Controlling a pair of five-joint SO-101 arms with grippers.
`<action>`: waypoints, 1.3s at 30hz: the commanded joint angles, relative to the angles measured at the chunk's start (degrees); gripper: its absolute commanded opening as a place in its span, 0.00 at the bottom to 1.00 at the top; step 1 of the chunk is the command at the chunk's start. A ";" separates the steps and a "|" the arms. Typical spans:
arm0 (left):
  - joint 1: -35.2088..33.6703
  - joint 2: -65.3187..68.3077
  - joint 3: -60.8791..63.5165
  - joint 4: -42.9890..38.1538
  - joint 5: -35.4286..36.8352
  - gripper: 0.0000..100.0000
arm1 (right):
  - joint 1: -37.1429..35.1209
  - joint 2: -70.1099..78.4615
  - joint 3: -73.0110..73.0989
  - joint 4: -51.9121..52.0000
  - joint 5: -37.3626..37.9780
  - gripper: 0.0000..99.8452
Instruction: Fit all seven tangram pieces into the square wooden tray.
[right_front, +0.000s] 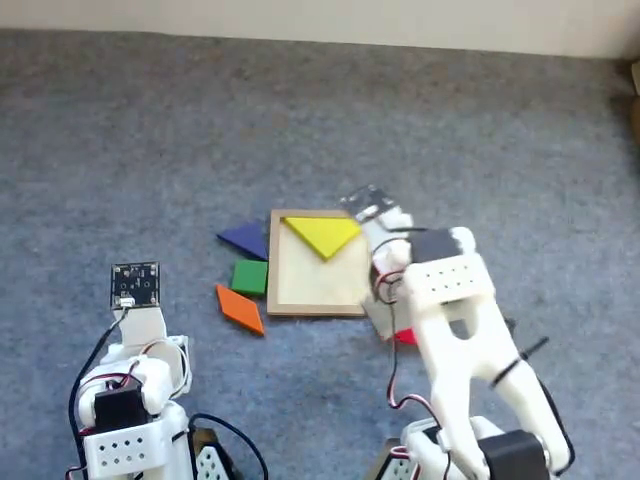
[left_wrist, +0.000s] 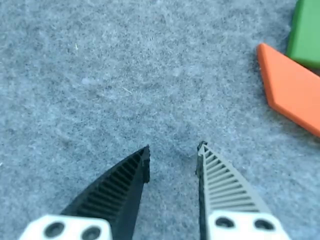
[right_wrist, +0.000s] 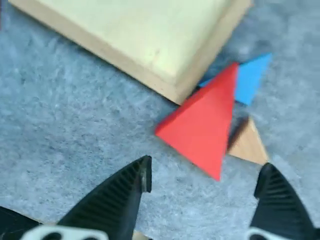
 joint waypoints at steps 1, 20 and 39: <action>-0.48 -3.03 1.10 0.70 -0.35 0.16 | -2.77 1.10 2.95 -5.41 -0.35 0.33; -0.48 -3.03 1.10 0.70 -0.35 0.16 | -2.77 1.98 15.87 -19.38 -0.09 0.33; -0.48 -3.03 1.10 0.70 -0.35 0.16 | 2.77 12.00 15.34 -21.49 0.18 0.33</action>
